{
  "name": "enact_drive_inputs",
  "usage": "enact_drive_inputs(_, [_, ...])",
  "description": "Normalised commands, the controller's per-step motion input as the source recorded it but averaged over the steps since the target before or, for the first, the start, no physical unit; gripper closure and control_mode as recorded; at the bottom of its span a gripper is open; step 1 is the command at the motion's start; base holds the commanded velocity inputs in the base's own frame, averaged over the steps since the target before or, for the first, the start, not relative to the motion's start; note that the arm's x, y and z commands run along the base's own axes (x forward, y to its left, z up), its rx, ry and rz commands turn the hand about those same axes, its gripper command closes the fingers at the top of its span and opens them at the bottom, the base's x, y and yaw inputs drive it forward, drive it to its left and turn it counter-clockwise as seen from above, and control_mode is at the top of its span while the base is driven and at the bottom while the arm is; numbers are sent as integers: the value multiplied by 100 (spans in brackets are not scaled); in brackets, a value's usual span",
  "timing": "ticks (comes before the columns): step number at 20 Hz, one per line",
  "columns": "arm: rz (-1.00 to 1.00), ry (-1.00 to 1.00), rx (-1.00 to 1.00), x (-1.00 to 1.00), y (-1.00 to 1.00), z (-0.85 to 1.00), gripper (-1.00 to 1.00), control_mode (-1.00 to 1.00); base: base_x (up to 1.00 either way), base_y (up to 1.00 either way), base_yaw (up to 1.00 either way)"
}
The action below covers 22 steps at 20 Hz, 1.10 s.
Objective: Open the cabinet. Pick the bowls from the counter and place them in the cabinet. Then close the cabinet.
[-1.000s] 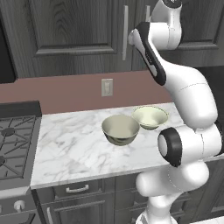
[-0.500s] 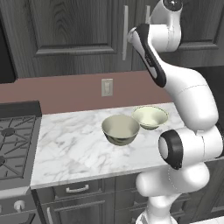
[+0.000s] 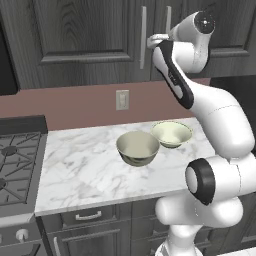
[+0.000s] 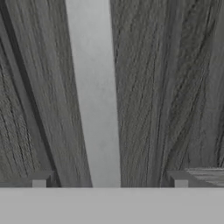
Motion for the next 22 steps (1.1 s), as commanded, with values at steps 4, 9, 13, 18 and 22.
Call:
enact_drive_inputs(4, [0, -6, 9, 86, 9, -16, -100, -100, 0, 0, 0])
enact_drive_inputs(9, [0, -2, 3, 98, 23, -39, 100, -100, 0, 0, 0])
enact_drive_inputs(13, [0, 0, 0, 100, 26, -60, 100, -100, 0, 0, 0])
enact_drive_inputs(18, [0, -4, 0, 100, 2, -88, 100, -100, 0, 0, 0])
enact_drive_inputs(22, [3, -2, -1, 95, -13, -91, 100, -100, 0, 0, 0])
